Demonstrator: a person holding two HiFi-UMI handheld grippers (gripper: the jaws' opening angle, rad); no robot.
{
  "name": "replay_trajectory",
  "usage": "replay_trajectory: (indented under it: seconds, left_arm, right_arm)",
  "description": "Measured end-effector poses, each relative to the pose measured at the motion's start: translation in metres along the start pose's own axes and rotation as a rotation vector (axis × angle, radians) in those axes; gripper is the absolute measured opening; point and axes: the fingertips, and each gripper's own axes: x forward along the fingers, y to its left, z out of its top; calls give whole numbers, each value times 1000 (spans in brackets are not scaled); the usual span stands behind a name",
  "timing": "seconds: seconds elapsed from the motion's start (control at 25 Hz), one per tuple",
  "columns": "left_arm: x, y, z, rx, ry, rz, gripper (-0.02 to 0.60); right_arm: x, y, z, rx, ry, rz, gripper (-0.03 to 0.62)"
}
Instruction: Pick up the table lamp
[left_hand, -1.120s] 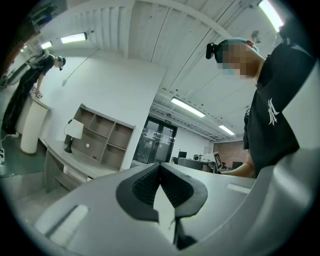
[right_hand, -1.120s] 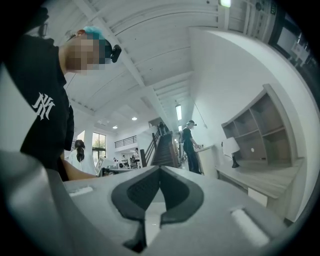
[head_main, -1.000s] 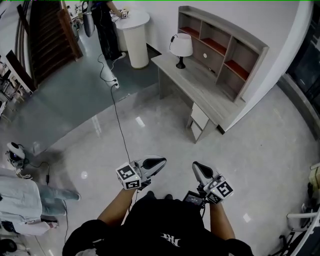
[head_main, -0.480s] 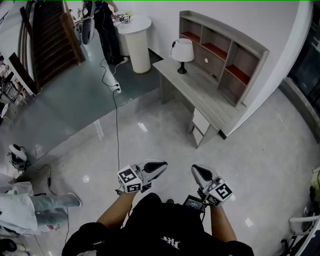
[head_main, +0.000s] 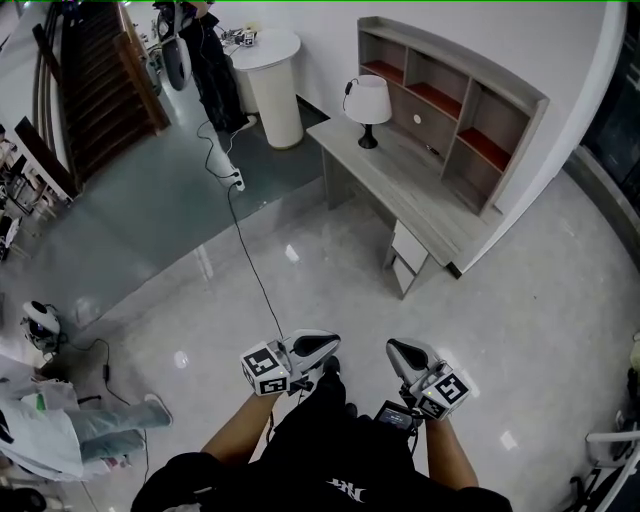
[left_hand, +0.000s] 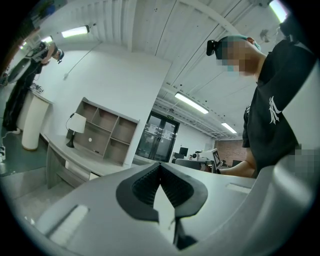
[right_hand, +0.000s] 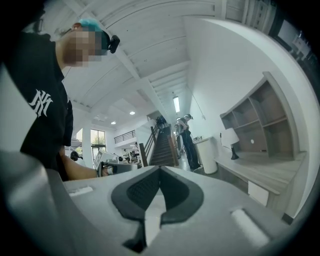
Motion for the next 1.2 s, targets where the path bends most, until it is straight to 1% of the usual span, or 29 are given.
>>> replay_trajectory:
  seconds: [0.04,0.2,0.52,0.84,0.92,1.04,1.12,1.2]
  left_arm:
    - [2,7,1,-1,-2,0,2]
    - [14,42,14,-7,-20,2,2]
    - [41,128,57,18,-40,-9,2]
    - [45,209,97,26,-68,-17,2]
    - [44,226,104,21,-75,-22,2]
    - [44,248,110,24,-75,-31,2]
    - [48,261,112,20,-78,-33,2]
    - [53,270,115,9,-85,-33,2]
  right_arm:
    - [4,-6,-1,-4,10,-4,3]
    - [30,-29,13,11,-8,3,3]
    - [103,-90,46,10,-21,-5,3]
    - [177,-138,69,16,-28,-11,3]
    - [192,-147,75,17,-34,-19,3]
    - [210,-161,77,-12,-28,-43,3]
    - [219,-169,81,-12,-35,-42,3]
    - [224,-180,79,-22,-16,-50,3]
